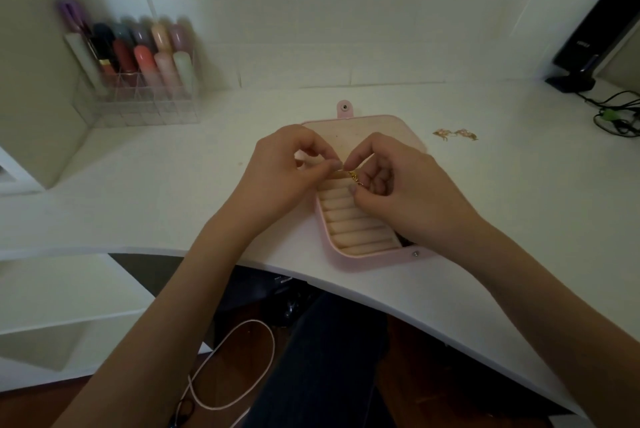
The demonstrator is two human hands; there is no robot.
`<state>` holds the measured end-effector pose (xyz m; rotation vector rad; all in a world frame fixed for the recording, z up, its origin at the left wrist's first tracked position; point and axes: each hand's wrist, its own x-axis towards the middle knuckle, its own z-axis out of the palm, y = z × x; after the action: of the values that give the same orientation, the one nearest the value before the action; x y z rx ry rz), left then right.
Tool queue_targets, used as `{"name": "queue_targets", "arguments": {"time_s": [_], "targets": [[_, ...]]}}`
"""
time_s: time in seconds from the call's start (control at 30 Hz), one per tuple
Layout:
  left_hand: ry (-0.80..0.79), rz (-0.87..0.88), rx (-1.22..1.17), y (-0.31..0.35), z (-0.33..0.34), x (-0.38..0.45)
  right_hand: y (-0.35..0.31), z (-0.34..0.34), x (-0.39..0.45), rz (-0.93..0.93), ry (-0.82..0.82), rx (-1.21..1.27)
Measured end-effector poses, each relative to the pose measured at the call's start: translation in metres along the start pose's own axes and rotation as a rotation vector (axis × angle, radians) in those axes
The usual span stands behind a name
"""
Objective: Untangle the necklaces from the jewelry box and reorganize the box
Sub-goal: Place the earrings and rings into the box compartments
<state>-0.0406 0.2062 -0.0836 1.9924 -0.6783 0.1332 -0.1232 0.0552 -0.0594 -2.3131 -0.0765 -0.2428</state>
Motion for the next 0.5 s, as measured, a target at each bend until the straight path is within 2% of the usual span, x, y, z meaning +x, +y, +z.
{"name": "queue_targets", "arguments": {"time_s": [0.17,0.5], "targets": [[-0.020,0.001,0.063,-0.0021,0.0020,0.0023,-0.0028,0.0003,-0.0045,0.006,-0.033,-0.010],[-0.042,0.130,0.209,-0.0006,0.0041,0.0083,0.0020,0.0013,-0.0020,0.019,-0.026,-0.009]]}}
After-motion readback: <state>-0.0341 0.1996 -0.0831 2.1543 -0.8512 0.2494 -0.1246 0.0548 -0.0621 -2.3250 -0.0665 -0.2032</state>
